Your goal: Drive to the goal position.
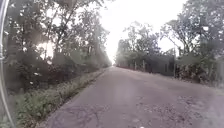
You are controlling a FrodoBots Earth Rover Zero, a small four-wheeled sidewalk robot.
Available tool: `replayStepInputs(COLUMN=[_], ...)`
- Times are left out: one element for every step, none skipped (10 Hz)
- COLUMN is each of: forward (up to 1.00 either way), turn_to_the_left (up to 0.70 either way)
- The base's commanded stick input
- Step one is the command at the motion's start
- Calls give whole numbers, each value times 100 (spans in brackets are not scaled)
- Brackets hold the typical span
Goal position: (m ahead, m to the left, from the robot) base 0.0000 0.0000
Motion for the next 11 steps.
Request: replayStepInputs(forward=[10,10,10,10,10,10,10,10,10,10,10], turn_to_the_left=[1,1,1,1,1,1,1,1,1,1,1])
